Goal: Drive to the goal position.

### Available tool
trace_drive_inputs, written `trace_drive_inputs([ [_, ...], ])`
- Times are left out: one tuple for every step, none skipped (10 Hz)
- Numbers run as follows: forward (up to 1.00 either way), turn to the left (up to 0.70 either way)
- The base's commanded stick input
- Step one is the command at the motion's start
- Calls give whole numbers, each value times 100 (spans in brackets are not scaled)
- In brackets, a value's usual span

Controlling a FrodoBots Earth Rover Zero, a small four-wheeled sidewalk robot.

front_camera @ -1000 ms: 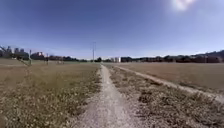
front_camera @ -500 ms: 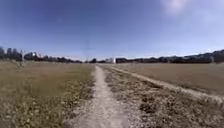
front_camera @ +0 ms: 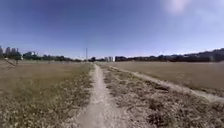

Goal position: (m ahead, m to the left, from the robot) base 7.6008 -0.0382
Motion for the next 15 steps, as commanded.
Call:
trace_drive_inputs([
  [70,-26],
  [70,-35],
  [70,-4],
  [70,0],
  [70,0],
  [70,0],
  [70,0],
  [70,0],
  [70,0],
  [70,0],
  [70,0],
  [70,0],
  [70,0],
  [70,0],
  [70,0],
])
